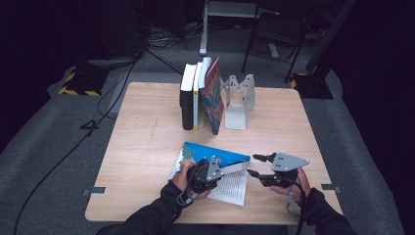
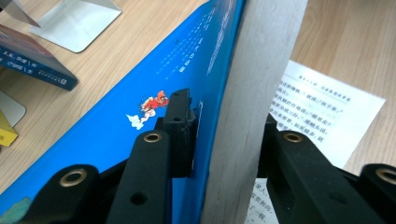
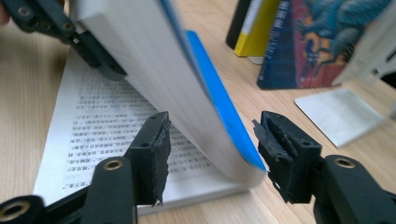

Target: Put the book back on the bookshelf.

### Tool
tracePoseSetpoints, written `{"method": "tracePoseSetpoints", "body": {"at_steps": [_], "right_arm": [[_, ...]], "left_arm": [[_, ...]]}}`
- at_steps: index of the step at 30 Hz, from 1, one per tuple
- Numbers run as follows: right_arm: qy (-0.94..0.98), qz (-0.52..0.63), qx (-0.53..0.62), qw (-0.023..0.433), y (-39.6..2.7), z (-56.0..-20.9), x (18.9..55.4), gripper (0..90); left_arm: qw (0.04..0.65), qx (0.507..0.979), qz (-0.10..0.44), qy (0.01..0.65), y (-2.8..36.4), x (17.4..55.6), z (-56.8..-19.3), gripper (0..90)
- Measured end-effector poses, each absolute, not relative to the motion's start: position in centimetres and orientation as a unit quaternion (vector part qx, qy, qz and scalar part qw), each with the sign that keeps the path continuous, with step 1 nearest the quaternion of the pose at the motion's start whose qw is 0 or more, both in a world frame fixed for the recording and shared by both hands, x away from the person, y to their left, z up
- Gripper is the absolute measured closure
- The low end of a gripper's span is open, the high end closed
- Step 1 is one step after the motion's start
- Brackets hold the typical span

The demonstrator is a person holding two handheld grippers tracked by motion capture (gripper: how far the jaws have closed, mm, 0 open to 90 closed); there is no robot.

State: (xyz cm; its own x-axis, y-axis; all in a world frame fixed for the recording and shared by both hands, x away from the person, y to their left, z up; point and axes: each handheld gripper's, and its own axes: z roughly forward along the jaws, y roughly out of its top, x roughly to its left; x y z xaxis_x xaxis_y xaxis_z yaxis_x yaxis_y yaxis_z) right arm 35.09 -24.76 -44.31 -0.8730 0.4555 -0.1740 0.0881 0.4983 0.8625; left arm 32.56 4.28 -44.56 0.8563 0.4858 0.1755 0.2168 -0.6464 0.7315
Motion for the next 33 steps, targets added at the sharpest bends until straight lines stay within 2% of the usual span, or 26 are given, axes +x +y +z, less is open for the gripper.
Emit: {"method": "tracePoseSetpoints", "body": {"at_steps": [2,8,16,18,26,33], "right_arm": [[0.844,0.461,0.191,0.197,-26.3,-44.7,35.8,43.6],[0.857,0.429,0.210,0.192,-26.9,-46.1,36.6,43.8],[0.889,0.381,0.193,0.166,-24.6,-48.5,37.4,44.9],[0.890,0.387,0.190,0.148,-24.2,-49.0,37.6,44.7],[0.878,0.429,0.175,0.117,-23.9,-48.8,37.4,46.4],[0.851,0.480,0.176,0.118,-23.6,-47.1,36.7,50.0]], "left_arm": [[0.384,0.884,0.180,0.198,4.9,32.7,-44.1,70.5],[0.414,0.865,0.188,0.213,6.3,33.0,-42.6,72.0],[0.427,0.858,0.184,0.219,7.2,33.0,-42.2,72.0],[0.429,0.858,0.179,0.219,7.2,33.0,-42.3,71.9],[0.425,0.865,0.166,0.210,7.1,32.8,-42.6,71.1],[0.411,0.871,0.152,0.221,7.7,32.0,-42.1,69.5]]}}
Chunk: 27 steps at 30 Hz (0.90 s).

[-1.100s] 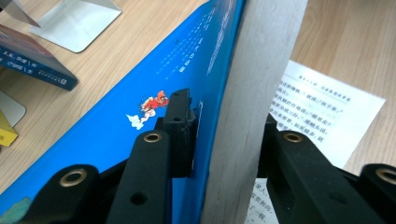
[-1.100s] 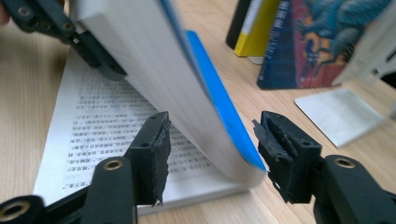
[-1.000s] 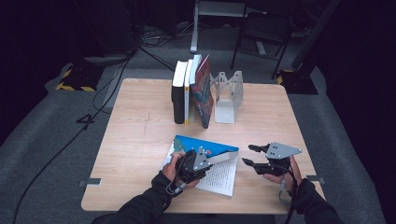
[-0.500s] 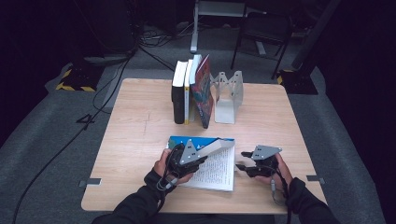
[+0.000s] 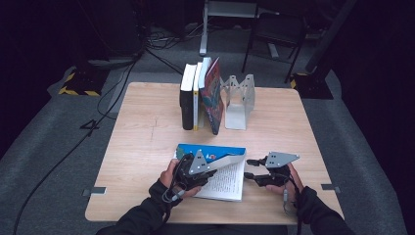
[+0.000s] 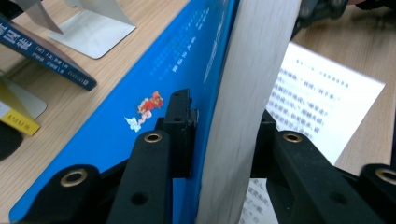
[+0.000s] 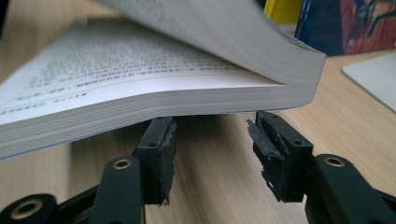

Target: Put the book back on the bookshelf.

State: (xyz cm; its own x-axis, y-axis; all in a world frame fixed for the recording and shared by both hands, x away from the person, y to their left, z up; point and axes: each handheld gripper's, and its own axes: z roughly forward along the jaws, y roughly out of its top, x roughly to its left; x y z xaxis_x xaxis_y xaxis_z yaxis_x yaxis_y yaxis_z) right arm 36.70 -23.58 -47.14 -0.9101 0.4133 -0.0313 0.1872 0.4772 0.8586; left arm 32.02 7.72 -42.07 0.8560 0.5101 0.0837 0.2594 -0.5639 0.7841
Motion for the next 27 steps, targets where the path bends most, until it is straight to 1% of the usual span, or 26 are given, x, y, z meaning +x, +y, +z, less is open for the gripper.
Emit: {"method": "tracePoseSetpoints", "body": {"at_steps": [1,4,8,9,12,13,14,15,20,24,27], "right_arm": [[0.839,0.501,0.177,0.113,-23.3,-46.3,36.6,50.5],[0.838,0.503,0.169,0.127,-22.8,-45.7,36.3,49.8],[0.823,0.526,0.163,0.141,-21.8,-44.1,36.1,46.9],[0.823,0.526,0.163,0.141,-21.8,-44.1,36.1,46.9],[0.810,0.538,0.152,0.173,-20.5,-42.5,35.7,45.4],[0.805,0.545,0.156,0.176,-19.9,-42.0,35.7,44.0],[0.798,0.552,0.164,0.179,-19.5,-41.7,35.7,43.3],[0.790,0.561,0.166,0.185,-19.1,-41.5,35.6,43.4],[0.787,0.564,0.152,0.200,-17.8,-40.4,35.5,43.1],[0.782,0.569,0.147,0.207,-16.4,-39.4,35.6,43.1],[0.781,0.571,0.137,0.214,-15.2,-38.3,35.7,43.0]], "left_arm": [[0.413,0.870,0.150,0.222,7.9,32.0,-42.1,69.7],[0.414,0.870,0.154,0.220,8.2,31.5,-42.0,70.3],[0.454,0.845,0.151,0.239,10.1,30.8,-41.7,70.3],[0.454,0.845,0.151,0.239,10.1,30.8,-41.7,70.3],[0.497,0.815,0.142,0.263,12.0,30.5,-41.6,69.1],[0.508,0.805,0.140,0.273,12.5,30.4,-41.6,67.8],[0.508,0.805,0.140,0.273,12.5,30.4,-41.6,67.3],[0.522,0.791,0.145,0.283,13.2,30.0,-41.5,66.7],[0.523,0.786,0.151,0.294,13.8,29.5,-41.4,65.7],[0.530,0.773,0.156,0.311,14.6,29.2,-41.2,62.5],[0.528,0.768,0.164,0.324,14.9,29.0,-41.2,54.8]]}}
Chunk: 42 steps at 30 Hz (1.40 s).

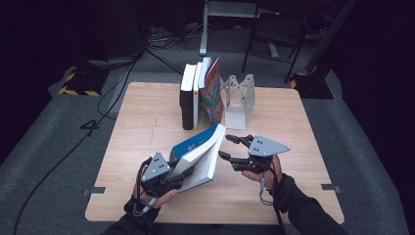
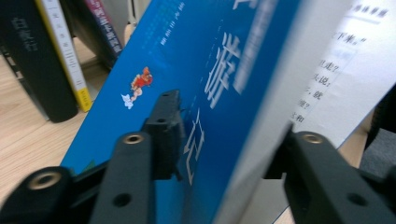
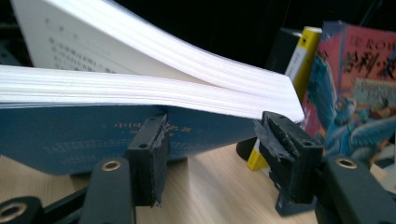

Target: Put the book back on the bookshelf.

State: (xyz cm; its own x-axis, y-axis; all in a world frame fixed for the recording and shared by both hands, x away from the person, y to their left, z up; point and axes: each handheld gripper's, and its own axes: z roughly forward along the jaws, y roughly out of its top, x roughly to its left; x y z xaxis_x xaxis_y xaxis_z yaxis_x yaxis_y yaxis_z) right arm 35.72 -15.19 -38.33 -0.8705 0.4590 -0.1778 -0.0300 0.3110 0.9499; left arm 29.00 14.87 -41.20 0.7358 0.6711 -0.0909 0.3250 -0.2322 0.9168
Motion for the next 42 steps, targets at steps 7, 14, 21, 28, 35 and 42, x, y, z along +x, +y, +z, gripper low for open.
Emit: {"method": "tracePoseSetpoints", "body": {"at_steps": [7,14,21,28,35,42], "right_arm": [[0.785,0.567,0.139,0.207,-13.3,-37.3,36.3,40.2],[0.796,0.556,0.146,0.191,-13.0,-38.3,37.3,38.1],[0.791,0.565,0.160,0.169,-15.3,-38.7,37.8,40.8],[0.786,0.567,0.157,0.191,-17.8,-37.6,37.5,45.5],[0.773,0.581,0.181,0.179,-19.6,-37.6,37.6,50.2],[0.777,0.566,0.169,0.219,-17.7,-36.7,36.7,44.4]], "left_arm": [[0.536,0.756,0.173,0.334,15.8,29.2,-41.1,56.3],[0.540,0.772,0.151,0.299,15.5,30.2,-41.3,67.6],[0.567,0.769,0.119,0.270,14.0,31.2,-41.5,67.6],[0.591,0.768,0.085,0.231,11.1,32.8,-40.3,63.6],[0.598,0.766,0.079,0.222,10.0,33.8,-39.8,63.2],[0.594,0.764,0.108,0.227,11.4,32.8,-39.6,61.5]]}}
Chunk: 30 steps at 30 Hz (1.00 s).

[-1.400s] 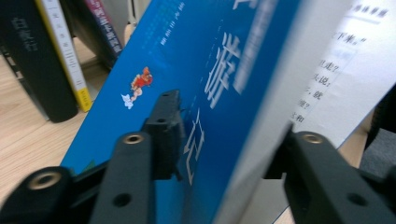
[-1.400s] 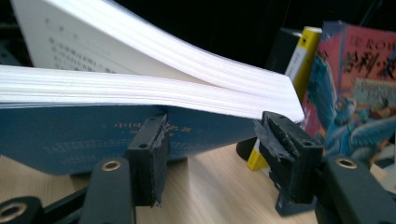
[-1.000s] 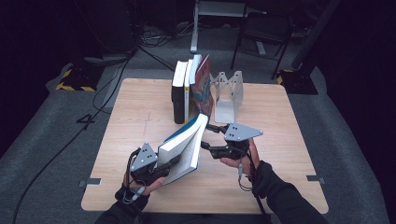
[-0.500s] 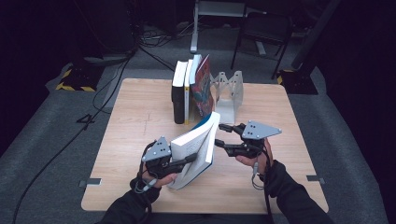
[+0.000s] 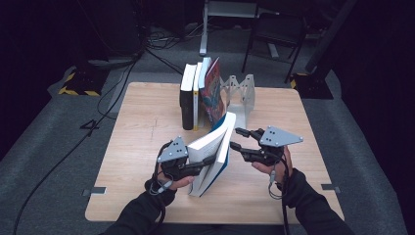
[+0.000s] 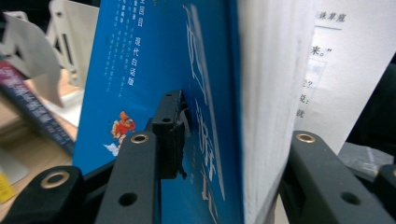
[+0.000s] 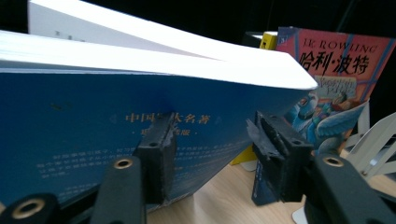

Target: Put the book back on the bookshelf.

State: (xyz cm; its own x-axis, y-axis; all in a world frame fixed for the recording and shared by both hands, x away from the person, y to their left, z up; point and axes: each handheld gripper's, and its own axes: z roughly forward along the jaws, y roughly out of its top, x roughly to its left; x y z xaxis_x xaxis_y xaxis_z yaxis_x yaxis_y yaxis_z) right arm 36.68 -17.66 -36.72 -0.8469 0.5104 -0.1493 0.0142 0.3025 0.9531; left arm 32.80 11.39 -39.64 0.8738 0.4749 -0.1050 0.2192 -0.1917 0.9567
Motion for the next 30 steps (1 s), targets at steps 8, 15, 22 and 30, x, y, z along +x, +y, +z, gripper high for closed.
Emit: {"method": "tracePoseSetpoints", "body": {"at_steps": [8,15,22,30], "right_arm": [[0.800,0.539,0.132,0.228,-14.9,-38.0,35.2,36.6],[0.817,0.524,0.111,0.211,-13.9,-40.3,34.9,34.6],[0.838,0.497,0.107,0.199,-13.5,-42.5,35.3,34.6],[0.833,0.510,0.113,0.181,-13.6,-42.9,35.5,34.9]], "left_arm": [[0.565,0.773,0.175,0.230,13.2,31.0,-39.7,55.5],[0.532,0.800,0.178,0.213,12.9,29.7,-40.8,44.1],[0.525,0.797,0.157,0.253,12.1,28.4,-42.2,32.0],[0.467,0.833,0.147,0.259,11.0,27.6,-45.0,26.1]]}}
